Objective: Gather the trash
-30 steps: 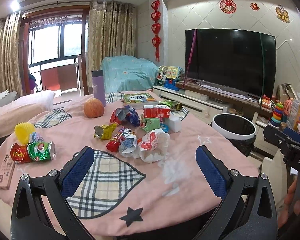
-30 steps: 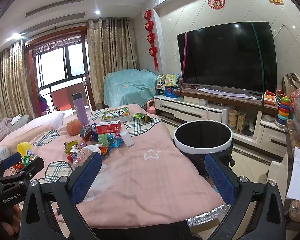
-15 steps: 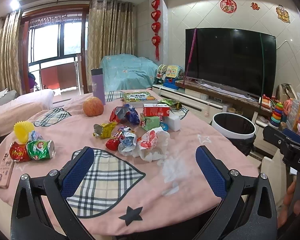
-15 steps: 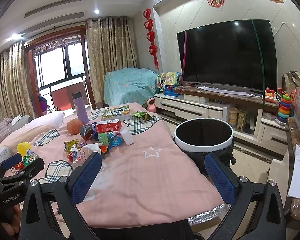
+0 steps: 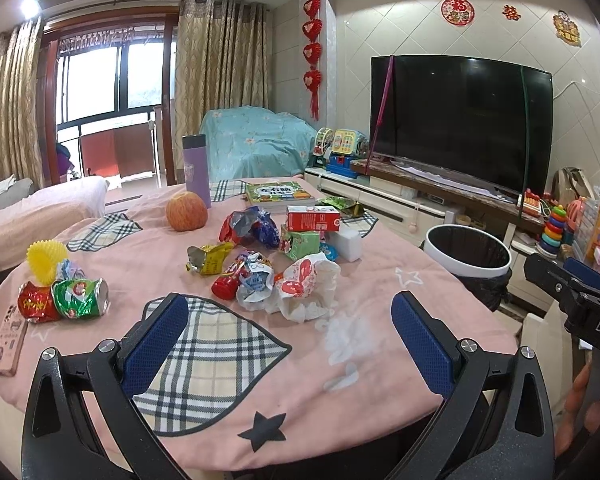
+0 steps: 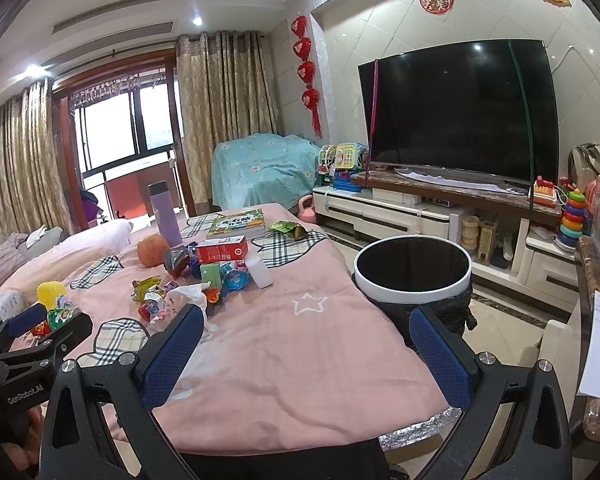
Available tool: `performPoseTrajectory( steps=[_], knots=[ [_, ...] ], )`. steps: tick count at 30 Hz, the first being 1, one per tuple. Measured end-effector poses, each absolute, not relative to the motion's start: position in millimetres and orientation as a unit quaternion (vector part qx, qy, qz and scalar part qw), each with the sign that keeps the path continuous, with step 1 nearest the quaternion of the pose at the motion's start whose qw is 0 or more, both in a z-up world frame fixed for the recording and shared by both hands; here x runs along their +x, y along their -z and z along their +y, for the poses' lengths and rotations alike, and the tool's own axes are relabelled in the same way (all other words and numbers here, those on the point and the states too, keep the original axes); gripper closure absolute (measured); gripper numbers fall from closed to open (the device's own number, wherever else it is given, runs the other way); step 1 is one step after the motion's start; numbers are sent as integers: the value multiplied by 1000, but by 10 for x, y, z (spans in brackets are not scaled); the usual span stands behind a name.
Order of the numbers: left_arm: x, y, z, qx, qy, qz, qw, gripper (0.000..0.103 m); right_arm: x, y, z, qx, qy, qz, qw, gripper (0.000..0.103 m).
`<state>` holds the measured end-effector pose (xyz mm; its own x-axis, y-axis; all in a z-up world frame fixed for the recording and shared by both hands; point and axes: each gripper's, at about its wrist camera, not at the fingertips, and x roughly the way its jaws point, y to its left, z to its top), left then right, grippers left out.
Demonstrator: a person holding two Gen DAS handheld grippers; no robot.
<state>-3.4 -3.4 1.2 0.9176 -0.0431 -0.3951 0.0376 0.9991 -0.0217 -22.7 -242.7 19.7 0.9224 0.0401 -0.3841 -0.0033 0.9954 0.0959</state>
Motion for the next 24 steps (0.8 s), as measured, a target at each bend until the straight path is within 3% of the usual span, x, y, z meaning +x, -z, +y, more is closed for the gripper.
performPoseTrajectory(
  steps=[24],
  knots=[
    [351,243,232,-34,3,257,966,0,101,-14,-2213,27,-68,239,968,0]
  ],
)
